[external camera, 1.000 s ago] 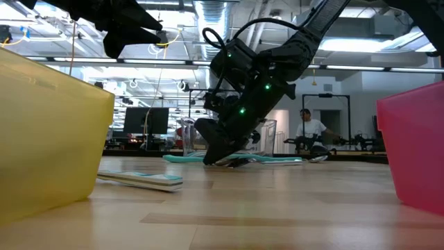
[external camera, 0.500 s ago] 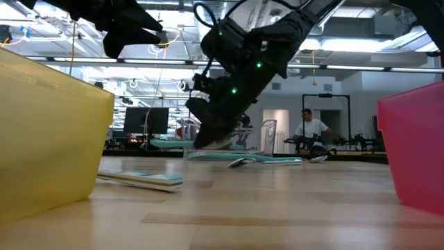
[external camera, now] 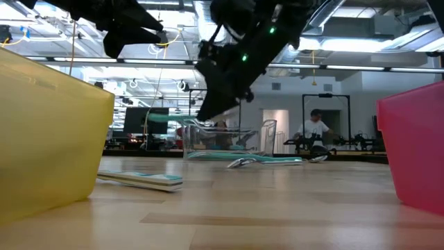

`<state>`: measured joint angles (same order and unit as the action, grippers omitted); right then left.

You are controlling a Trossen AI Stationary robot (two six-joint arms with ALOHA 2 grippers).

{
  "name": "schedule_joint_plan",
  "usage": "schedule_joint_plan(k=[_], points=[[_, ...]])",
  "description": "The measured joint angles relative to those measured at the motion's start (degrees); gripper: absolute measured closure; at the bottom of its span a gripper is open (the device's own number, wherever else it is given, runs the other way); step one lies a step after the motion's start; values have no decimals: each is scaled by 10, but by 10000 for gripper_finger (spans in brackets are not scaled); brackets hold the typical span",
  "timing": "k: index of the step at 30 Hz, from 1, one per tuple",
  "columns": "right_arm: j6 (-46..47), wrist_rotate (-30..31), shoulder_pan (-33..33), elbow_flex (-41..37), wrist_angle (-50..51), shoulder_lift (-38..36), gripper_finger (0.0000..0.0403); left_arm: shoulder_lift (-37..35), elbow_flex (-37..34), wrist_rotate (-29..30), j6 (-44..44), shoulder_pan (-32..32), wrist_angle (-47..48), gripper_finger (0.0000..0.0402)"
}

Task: Sort silverware by color (type)
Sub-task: Put the blue spoon into the transparent bin

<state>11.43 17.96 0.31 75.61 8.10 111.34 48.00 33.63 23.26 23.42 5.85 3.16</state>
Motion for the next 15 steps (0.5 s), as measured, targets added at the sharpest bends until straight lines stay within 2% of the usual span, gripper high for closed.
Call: schedule_joint_plan(k=[15], points=[[-9, 3, 59, 0, 75, -87, 356, 0, 0, 0, 3, 0, -4, 265]])
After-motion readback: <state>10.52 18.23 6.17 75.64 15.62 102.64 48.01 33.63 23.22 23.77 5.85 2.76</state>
